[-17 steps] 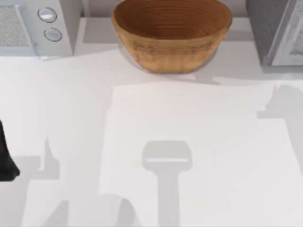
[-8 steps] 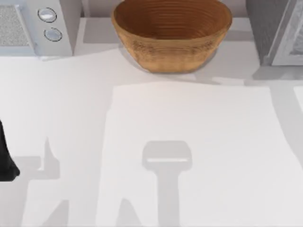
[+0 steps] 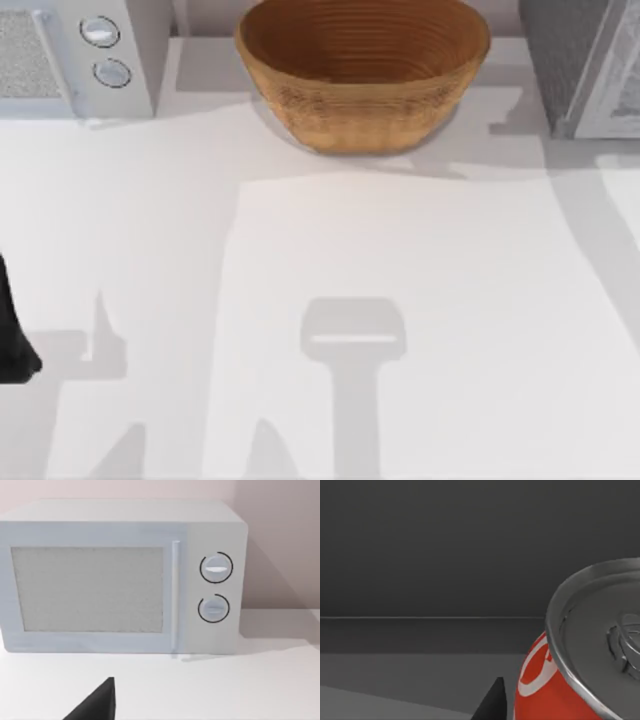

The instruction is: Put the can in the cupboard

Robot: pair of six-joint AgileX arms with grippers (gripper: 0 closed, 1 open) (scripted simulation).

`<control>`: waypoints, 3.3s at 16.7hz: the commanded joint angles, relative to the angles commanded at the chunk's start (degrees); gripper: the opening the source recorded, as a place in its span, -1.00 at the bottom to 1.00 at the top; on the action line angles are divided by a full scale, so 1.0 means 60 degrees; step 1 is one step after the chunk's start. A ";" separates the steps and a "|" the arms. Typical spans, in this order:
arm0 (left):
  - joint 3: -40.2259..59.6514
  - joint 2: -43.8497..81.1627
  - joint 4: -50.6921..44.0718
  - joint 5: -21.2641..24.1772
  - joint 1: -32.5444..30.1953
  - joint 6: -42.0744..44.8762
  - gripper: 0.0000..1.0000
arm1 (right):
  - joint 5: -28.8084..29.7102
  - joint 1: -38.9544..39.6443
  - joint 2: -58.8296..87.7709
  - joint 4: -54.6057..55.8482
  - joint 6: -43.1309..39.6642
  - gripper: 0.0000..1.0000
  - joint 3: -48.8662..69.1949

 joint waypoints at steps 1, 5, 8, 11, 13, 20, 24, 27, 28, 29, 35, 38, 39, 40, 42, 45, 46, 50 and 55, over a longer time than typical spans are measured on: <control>0.0000 0.0000 0.0000 0.0000 0.0000 0.0000 1.00 | 0.0033 0.0007 0.0128 -0.0044 0.0001 -1.00 0.0150; 0.0000 0.0000 0.0000 0.0000 0.0000 0.0000 1.00 | 0.0050 0.0010 0.0192 -0.0067 0.0001 -1.00 0.0222; 0.0000 0.0000 0.0000 0.0000 0.0000 0.0000 1.00 | 0.0039 -0.0023 0.0167 -0.0055 0.0019 -1.00 0.0185; 0.0000 0.0000 0.0000 0.0000 0.0000 0.0000 1.00 | 0.0014 -0.0042 0.0602 -0.0192 0.0006 -1.00 0.0725; 0.0000 0.0000 0.0000 0.0000 0.0000 0.0000 1.00 | -0.0018 -0.0092 0.1096 -0.0375 0.0001 -1.00 0.1416; 0.0000 0.0000 0.0000 0.0000 0.0000 0.0000 1.00 | -0.0114 -0.0327 0.2690 -0.0917 0.0001 -1.00 0.3571; 0.0000 0.0000 0.0000 0.0000 0.0000 0.0000 1.00 | -0.0290 -0.0337 0.3601 -0.1230 0.0018 -1.00 0.4791; 0.0000 0.0000 0.0000 0.0000 0.0000 0.0000 1.00 | -0.0380 -0.0385 0.4282 -0.1462 0.0024 -1.00 0.5709; 0.0000 0.0000 0.0000 0.0000 0.0000 0.0000 1.00 | -0.0382 -0.0429 0.4507 -0.1538 0.0020 -1.00 0.6016; 0.0000 0.0000 0.0000 0.0000 0.0000 0.0000 1.00 | -0.0384 -0.0473 0.4732 -0.1615 0.0016 -1.00 0.6322; 0.0000 0.0000 0.0000 0.0000 0.0000 0.0000 1.00 | -0.0501 -0.0633 0.6091 -0.2078 0.0010 -1.00 0.8153; 0.0000 0.0000 0.0000 0.0000 0.0000 0.0000 1.00 | -0.0576 -0.0699 0.6804 -0.2324 0.0008 -1.00 0.9140; 0.0000 0.0000 0.0000 0.0000 0.0000 0.0000 1.00 | -0.0600 -0.0733 0.7031 -0.2404 0.0006 -1.00 0.9464; 0.0000 0.0000 0.0000 0.0000 0.0000 0.0000 1.00 | -0.0621 -0.0769 0.7228 -0.2472 0.0004 -1.00 0.9724; 0.0000 0.0000 0.0000 0.0000 0.0000 0.0000 1.00 | -0.0646 -0.0821 0.7463 -0.2554 0.0001 -1.00 0.9994; 0.0000 0.0000 0.0000 0.0000 0.0000 0.0000 1.00 | -0.0646 -0.0821 0.7463 -0.2554 0.0001 -1.00 0.9994; 0.0000 0.0000 0.0000 0.0000 0.0000 0.0000 1.00 | -0.0646 -0.0821 0.7463 -0.2554 0.0001 -1.00 0.9994; 0.0000 0.0000 0.0000 0.0000 0.0000 0.0000 1.00 | -0.0646 -0.0821 0.7463 -0.2554 0.0001 -0.55 0.9994; 0.0000 0.0000 0.0000 0.0000 0.0000 0.0000 1.00 | -0.0646 -0.0821 0.7463 -0.2554 0.0001 0.21 0.9994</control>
